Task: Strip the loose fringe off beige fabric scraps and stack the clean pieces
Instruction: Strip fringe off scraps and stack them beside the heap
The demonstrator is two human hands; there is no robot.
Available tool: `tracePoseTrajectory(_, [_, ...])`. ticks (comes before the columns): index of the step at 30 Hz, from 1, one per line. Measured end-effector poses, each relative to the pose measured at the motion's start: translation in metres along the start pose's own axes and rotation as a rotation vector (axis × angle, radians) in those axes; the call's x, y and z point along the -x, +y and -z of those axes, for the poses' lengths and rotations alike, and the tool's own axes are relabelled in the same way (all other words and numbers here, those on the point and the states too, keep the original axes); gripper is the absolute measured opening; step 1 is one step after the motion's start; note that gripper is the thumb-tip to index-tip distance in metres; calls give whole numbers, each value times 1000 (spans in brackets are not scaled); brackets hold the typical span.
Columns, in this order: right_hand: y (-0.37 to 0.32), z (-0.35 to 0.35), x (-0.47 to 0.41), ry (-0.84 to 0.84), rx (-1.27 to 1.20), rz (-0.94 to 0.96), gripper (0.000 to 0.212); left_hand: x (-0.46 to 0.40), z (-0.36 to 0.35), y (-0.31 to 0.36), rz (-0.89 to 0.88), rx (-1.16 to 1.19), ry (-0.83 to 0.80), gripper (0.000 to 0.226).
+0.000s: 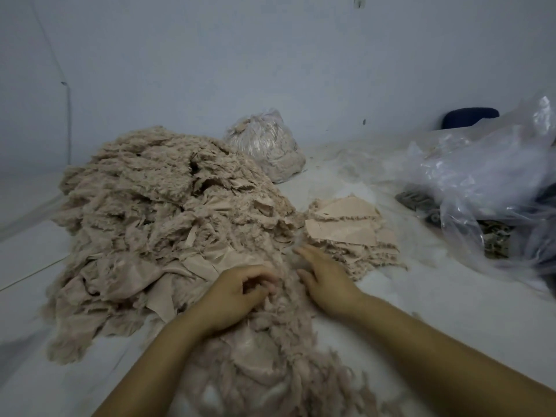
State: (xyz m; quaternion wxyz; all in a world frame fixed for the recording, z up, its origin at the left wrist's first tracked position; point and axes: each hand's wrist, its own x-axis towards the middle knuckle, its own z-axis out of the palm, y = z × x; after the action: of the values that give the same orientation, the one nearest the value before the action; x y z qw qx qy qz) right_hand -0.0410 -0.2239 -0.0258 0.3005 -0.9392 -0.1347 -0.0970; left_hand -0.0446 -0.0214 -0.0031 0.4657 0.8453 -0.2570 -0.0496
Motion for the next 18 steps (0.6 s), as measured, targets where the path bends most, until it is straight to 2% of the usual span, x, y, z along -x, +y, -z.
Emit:
tracePoseTrajectory(3, [-5, -5, -10, -176, 97, -30, 31, 10, 15, -5, -44, -384, -240, 33])
tracePoseTrajectory(5, [-10, -9, 8, -202, 57, 42, 26, 13, 18, -11, -103, -577, -306, 30])
tracePoseTrajectory(7, [-9, -11, 36, -202, -73, 90, 25, 16, 19, -14, -103, -513, -231, 17])
tracePoseTrajectory(11, [-14, -4, 85, -232, -366, 41, 19, 14, 18, -7, 10, -57, 17, 30])
tracePoseTrajectory(12, [-17, -3, 91, -175, -405, -1, 21, 11, 15, -2, 16, -10, 38, 29])
tracePoseTrajectory(15, [-26, 1, 91, 159, -404, -160, 19, 3, 5, 13, 0, 22, 49, 20])
tracePoseTrajectory(16, [-30, 3, 88, 211, -435, -188, 21, 0, 3, 15, 1, 26, 63, 19])
tracePoseTrajectory(18, [-38, 4, 79, 170, -557, -204, 35, -6, -1, 17, 9, 59, 90, 26])
